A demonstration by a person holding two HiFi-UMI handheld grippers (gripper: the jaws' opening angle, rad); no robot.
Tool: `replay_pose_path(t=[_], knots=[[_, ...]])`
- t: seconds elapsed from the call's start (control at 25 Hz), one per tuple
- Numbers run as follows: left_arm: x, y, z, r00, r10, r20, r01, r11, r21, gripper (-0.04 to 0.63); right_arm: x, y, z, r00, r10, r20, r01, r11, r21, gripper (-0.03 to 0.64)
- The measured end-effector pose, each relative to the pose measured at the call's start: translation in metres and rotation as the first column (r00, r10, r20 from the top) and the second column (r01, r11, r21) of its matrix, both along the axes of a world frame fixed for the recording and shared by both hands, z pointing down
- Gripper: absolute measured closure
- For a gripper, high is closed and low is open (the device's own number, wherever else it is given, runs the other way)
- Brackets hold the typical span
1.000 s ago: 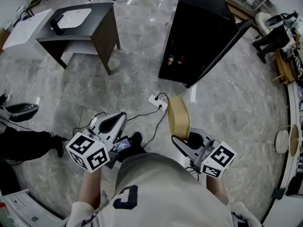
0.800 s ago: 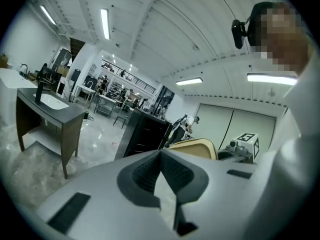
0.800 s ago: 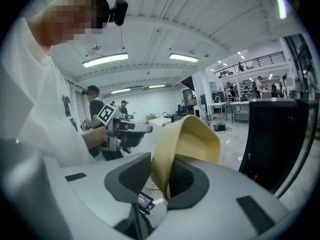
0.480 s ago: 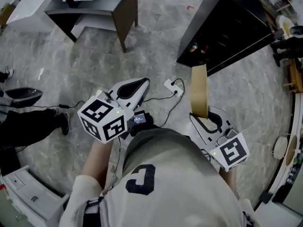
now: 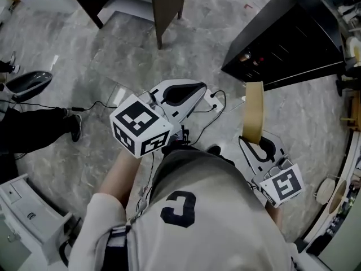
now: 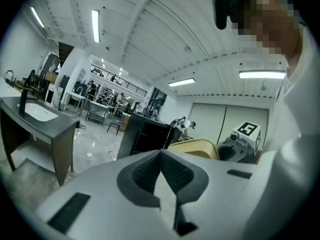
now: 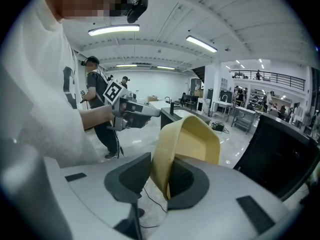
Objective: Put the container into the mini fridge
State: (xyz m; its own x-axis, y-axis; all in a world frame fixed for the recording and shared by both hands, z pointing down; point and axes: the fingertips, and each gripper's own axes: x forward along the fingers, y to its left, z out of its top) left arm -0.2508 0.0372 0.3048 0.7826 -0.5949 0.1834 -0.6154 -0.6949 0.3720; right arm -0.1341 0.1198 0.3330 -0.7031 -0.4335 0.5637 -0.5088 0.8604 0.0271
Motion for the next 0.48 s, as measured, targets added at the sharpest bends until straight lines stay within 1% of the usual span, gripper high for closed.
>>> replay_pose_path(t=[0.08,0.2,0.32,0.4,0.48], knots=[[0.012,-0.002,0.007,0.999,-0.008,0.039,0.009,1.000,-0.014,0.541,0.011,-0.005,0.004,1.000,-0.017,-0.013,0.018,1.000,0.021,0.517],[0.041,-0.011,0.010,0.996,-0.042,0.081,0.043,0.999,-0.014,0.541,0.039,-0.014,0.007,0.999,-0.041,-0.019,0.042,0.998,0.047,0.517],[0.086,-0.016,0.004,0.994,-0.076,0.080,0.078,0.997,-0.015,0.541,0.085,-0.020,0.008,0.999,-0.052,-0.008,0.053,0.997,0.053,0.518],[0.120,-0.016,-0.002,0.994,-0.077,0.076,0.078,0.997,-0.007,0.541,0.118,-0.026,0.010,0.998,-0.053,-0.017,0.053,0.997,0.059,0.517],[0.151,-0.015,-0.003,0.994,-0.067,0.089,0.067,0.998,0.005,0.541,0.145,-0.033,0.012,0.998,-0.062,-0.031,0.064,0.995,0.071,0.517]])
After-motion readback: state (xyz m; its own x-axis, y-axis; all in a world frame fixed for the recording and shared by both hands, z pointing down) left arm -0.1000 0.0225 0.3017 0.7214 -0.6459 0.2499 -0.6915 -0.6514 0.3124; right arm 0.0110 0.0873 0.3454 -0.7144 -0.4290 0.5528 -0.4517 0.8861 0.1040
